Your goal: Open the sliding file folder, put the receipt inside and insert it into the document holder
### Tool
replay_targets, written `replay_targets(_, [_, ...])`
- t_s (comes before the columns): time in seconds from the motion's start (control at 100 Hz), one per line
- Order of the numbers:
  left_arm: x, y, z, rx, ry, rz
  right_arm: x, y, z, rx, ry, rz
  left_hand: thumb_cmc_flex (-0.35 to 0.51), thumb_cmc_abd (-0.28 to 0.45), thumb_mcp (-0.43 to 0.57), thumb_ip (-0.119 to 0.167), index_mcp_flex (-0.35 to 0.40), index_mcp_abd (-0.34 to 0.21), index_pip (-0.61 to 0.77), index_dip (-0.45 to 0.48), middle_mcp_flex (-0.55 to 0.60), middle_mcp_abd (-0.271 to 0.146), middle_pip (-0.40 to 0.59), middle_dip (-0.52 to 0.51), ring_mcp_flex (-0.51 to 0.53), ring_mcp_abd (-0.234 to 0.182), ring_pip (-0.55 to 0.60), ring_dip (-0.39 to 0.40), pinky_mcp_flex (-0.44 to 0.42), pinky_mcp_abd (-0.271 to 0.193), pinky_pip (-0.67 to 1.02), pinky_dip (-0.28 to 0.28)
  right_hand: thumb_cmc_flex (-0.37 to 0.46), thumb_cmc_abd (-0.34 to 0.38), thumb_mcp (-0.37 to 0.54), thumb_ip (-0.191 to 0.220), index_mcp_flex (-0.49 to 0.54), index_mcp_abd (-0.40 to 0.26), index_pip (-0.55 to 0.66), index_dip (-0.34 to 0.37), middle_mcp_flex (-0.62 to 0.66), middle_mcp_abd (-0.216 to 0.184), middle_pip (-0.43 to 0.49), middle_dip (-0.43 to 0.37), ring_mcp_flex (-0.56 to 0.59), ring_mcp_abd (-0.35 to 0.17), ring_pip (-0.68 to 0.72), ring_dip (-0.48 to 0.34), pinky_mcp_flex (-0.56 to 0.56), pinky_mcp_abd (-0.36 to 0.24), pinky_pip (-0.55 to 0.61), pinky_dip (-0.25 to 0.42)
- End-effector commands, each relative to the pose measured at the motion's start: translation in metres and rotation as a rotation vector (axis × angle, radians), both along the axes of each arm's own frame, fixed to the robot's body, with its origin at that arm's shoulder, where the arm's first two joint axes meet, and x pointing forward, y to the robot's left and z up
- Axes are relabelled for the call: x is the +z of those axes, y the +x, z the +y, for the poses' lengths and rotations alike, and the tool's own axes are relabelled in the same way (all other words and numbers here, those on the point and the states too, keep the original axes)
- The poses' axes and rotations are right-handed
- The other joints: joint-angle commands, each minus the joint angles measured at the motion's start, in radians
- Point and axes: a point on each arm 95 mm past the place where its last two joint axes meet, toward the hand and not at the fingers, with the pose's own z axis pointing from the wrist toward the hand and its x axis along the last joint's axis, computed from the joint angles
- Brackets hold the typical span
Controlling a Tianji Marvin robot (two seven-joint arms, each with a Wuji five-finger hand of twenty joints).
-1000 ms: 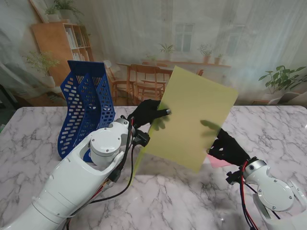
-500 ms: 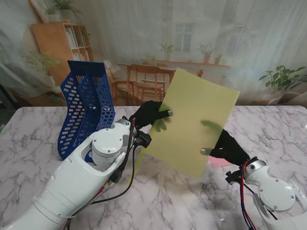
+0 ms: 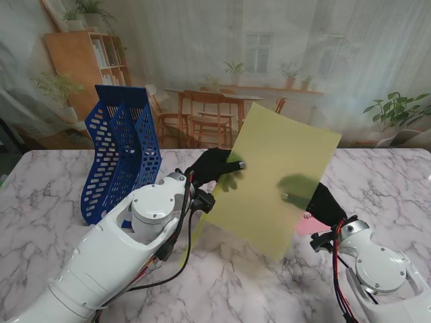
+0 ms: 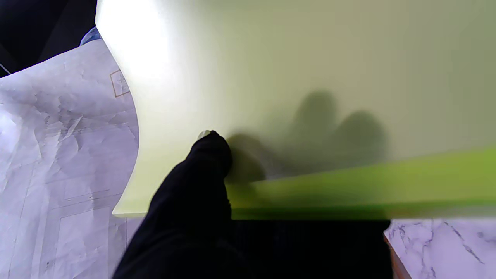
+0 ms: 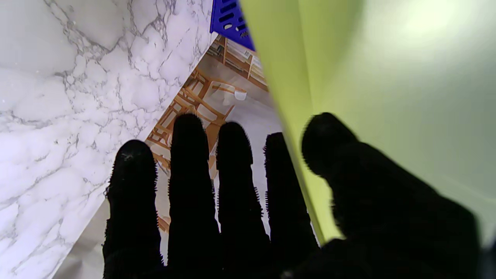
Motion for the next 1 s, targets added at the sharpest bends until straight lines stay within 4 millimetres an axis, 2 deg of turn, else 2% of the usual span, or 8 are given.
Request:
replay_targets(0.0, [-0.008,0.000,-0.003,-0.015,0.016,0.034,0.003,0.002,0.005,-0.021,0.006,-0.008,0.071,0.039,0.050,0.006,0.017,-0.034,0.005,0.002,0.013,0.008,0.016,0.006,0.003,0.026,0.015,0.012,0.030,-0.100,0.070,0.003,0.076,0.035,-0.038,-0.037,0.033,0.019,0.116,-0.086,0.116,0.009,0.067,0.027,0.118,0.014,0.107,0.036,0.111,-0.052,0.124,-0.003])
replay_targets(0.04, [-0.011,0.001,-0.003,-0.015,0.021,0.044,0.005,0.003,0.006,-0.041,0.007,-0.005,0.071,0.039,0.056,0.008,0.013,-0.018,-0.001,-0.004,0.011,0.015,0.014,0.005,0.003,0.030,0.015,0.013,0.028,-0.097,0.070,0.003,0.114,0.040,-0.036,-0.033,0.064,0.040,0.164,-0.110,0.193,0.013,0.103,0.040,0.189,0.031,0.149,0.048,0.174,-0.039,0.166,-0.010])
replay_targets(0.11, [-0.016,0.001,-0.002,-0.013,0.040,0.066,0.006,0.005,0.008,-0.074,0.015,0.006,0.071,0.037,0.064,0.008,0.010,0.010,-0.012,-0.014,0.009,0.029,0.014,0.003,0.006,0.037,0.020,0.014,0.034,-0.090,0.078,0.007,0.138,0.021,0.049,-0.039,0.131,0.090,0.209,-0.127,0.308,0.013,0.182,0.081,0.304,0.053,0.200,0.061,0.274,-0.006,0.215,-0.042])
replay_targets(0.22, [-0.025,0.001,-0.001,-0.003,0.064,0.104,0.004,0.008,0.010,-0.118,-0.003,0.040,0.071,0.037,0.073,0.007,0.008,0.046,-0.031,-0.035,0.005,0.048,0.013,-0.005,0.013,0.049,0.025,0.010,0.045,-0.072,0.086,0.010,0.146,-0.001,0.101,-0.044,0.178,0.126,0.223,-0.128,0.373,0.025,0.231,0.118,0.394,0.073,0.222,0.072,0.355,0.041,0.240,-0.057])
replay_targets(0.35, [-0.037,0.001,0.004,0.024,0.083,0.136,-0.002,0.013,0.013,-0.161,-0.013,0.117,0.071,0.050,0.047,0.004,-0.002,0.061,-0.064,-0.064,0.001,0.057,0.013,-0.018,0.009,0.063,0.029,0.004,0.042,-0.055,0.086,0.009,0.153,-0.017,0.143,-0.049,0.204,0.129,0.227,-0.119,0.393,0.047,0.254,0.145,0.402,0.093,0.283,0.106,0.399,0.086,0.256,-0.054])
replay_targets(0.75, [-0.080,-0.003,0.023,0.107,0.148,0.255,-0.038,0.035,0.025,-0.234,-0.137,0.313,0.059,0.095,-0.080,0.031,-0.033,0.087,-0.172,-0.078,-0.060,0.071,-0.003,-0.037,-0.091,0.103,0.002,0.006,-0.070,-0.009,0.036,0.036,0.156,-0.032,0.176,-0.054,0.227,0.131,0.230,-0.080,0.395,0.059,0.252,0.159,0.402,0.112,0.327,0.105,0.433,0.109,0.279,-0.059])
replay_targets(0.98, [-0.098,-0.006,0.037,0.123,0.190,0.305,-0.054,0.040,0.031,-0.272,-0.177,0.390,0.014,0.112,-0.107,0.044,-0.082,0.087,-0.259,-0.065,-0.152,0.068,-0.036,-0.043,-0.216,0.134,-0.037,0.018,-0.207,0.005,-0.023,0.084,0.160,-0.038,0.189,-0.055,0.227,0.153,0.230,-0.069,0.397,0.068,0.255,0.163,0.400,0.121,0.342,0.102,0.438,0.125,0.281,-0.062])
replay_targets(0.99, [-0.099,-0.007,0.038,0.124,0.192,0.306,-0.055,0.041,0.031,-0.274,-0.179,0.392,0.012,0.112,-0.107,0.046,-0.080,0.086,-0.279,-0.051,-0.158,0.068,-0.037,-0.043,-0.223,0.135,-0.042,0.026,-0.212,0.004,-0.038,0.107,0.160,-0.038,0.190,-0.055,0.227,0.153,0.230,-0.069,0.398,0.068,0.255,0.163,0.400,0.121,0.343,0.101,0.438,0.126,0.281,-0.062])
